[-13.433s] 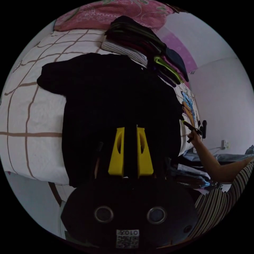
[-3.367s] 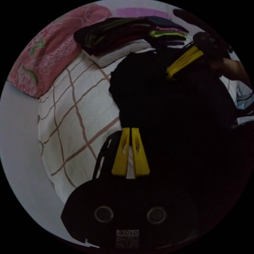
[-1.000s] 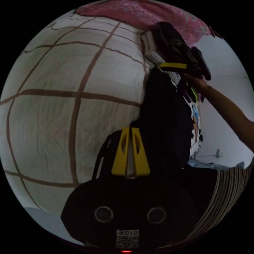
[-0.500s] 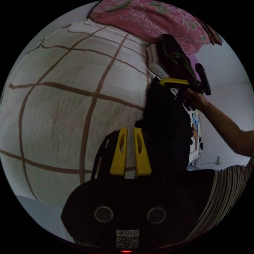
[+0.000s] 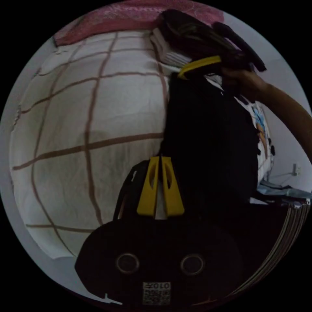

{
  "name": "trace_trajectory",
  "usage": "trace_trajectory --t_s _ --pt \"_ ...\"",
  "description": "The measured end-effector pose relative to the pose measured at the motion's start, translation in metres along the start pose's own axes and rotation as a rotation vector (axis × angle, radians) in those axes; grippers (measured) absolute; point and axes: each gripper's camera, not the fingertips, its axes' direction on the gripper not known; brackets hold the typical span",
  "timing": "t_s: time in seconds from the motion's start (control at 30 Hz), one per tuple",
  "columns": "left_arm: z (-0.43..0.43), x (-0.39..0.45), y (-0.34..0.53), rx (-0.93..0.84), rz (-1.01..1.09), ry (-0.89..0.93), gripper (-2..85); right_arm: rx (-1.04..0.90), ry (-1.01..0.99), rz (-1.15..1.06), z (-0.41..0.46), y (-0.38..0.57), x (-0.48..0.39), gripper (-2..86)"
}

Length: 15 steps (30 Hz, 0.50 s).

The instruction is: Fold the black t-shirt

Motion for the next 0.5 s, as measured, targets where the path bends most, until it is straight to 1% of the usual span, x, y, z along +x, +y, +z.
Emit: trace_trajectory --t_s 0.07,0.17,0.23,0.27,0.3,0.33,0.4,0.5 --pt "-0.010 -0.005 0.005 0.044 -0.039 -0.010 1.8 0.085 -0.004 0.081 -0.013 0.015 0.007 4.9" --pt "-0.015 -0.018 0.011 0.062 -0.088 0.050 3.1 0.089 -0.064 0.116 -0.013 0.040 0.005 5.2" --pt "-0.009 -0.020 0.010 0.029 -0.062 0.118 3.7 0.059 -0.106 0.113 -0.006 0.059 -0.003 5.5" --pt "-0.003 -0.017 0.009 -0.016 -0.037 0.155 3.9 0.036 -0.151 0.113 0.000 0.072 -0.009 5.8" --pt "-0.001 -0.011 0.010 -0.036 -0.007 0.153 4.1 0.024 -0.173 0.117 0.003 0.079 -0.013 6.0" --pt "-0.003 -0.006 0.011 -0.028 0.011 0.138 4.2 0.001 -0.203 0.126 0.009 0.092 -0.019 6.2" --pt "-0.017 0.016 0.019 0.059 0.104 0.103 4.4 -0.010 -0.239 0.143 0.014 0.110 -0.028 6.4" --pt "-0.021 0.043 0.024 0.063 0.220 0.091 4.3 -0.018 -0.273 0.170 0.022 0.132 -0.040 6.8"
